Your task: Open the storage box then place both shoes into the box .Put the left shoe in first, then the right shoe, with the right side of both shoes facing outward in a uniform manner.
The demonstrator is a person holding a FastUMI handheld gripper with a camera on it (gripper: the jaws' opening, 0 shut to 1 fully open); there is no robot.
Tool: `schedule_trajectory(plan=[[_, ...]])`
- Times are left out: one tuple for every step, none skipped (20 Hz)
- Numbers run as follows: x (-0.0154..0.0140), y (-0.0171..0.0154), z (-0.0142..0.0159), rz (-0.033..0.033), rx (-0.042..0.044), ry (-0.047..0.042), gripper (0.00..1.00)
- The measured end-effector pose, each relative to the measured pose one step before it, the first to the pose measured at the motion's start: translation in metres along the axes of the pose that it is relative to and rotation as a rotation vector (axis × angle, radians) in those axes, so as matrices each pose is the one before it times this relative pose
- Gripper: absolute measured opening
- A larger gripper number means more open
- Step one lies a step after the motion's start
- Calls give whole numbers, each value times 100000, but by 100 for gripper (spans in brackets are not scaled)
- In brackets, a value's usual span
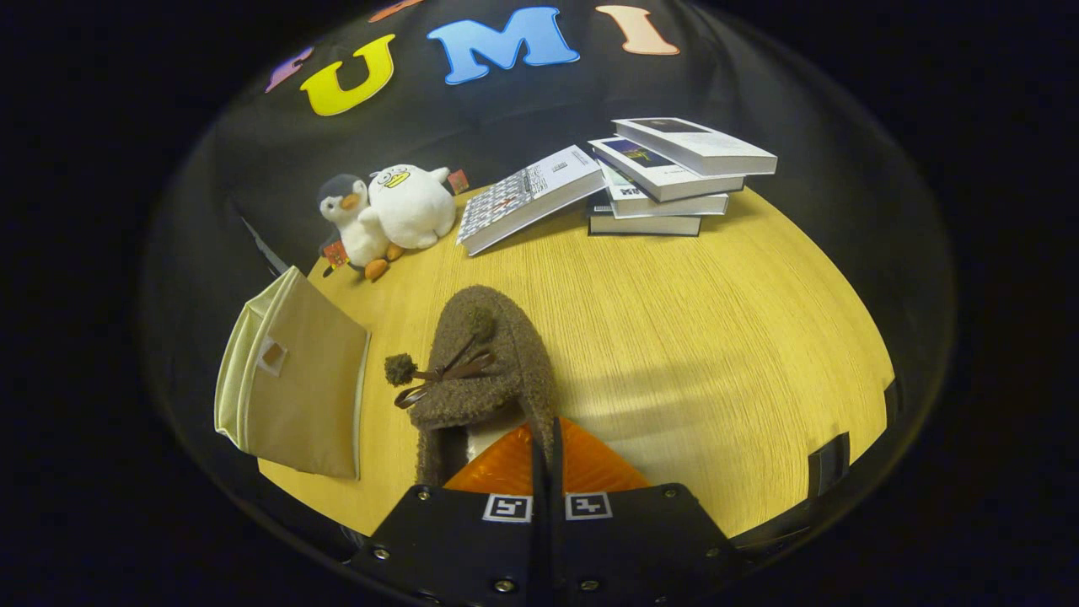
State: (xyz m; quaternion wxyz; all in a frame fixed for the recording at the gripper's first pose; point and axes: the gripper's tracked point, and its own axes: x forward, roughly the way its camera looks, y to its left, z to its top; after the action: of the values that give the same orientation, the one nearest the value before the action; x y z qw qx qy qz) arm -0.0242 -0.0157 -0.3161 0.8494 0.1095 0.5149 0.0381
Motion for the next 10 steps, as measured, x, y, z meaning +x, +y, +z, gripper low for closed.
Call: schedule_trajectory(plan=[[-374, 704, 411, 633, 817, -502, 0], [-279, 686, 348, 905, 808, -556, 0], [-280, 692, 469, 832, 652, -710, 0], [-51, 728, 266, 668, 399, -559, 0], [-197, 627, 371, 224, 253, -623, 0], [-230, 580, 285, 232, 142, -608, 0], [-219, 635, 323, 167, 211, -703, 0], [-177, 630, 276, 320, 237, -328, 0], [-148, 625, 340, 268, 599, -606, 0], [-125, 659, 304, 375, 300, -643, 0]])
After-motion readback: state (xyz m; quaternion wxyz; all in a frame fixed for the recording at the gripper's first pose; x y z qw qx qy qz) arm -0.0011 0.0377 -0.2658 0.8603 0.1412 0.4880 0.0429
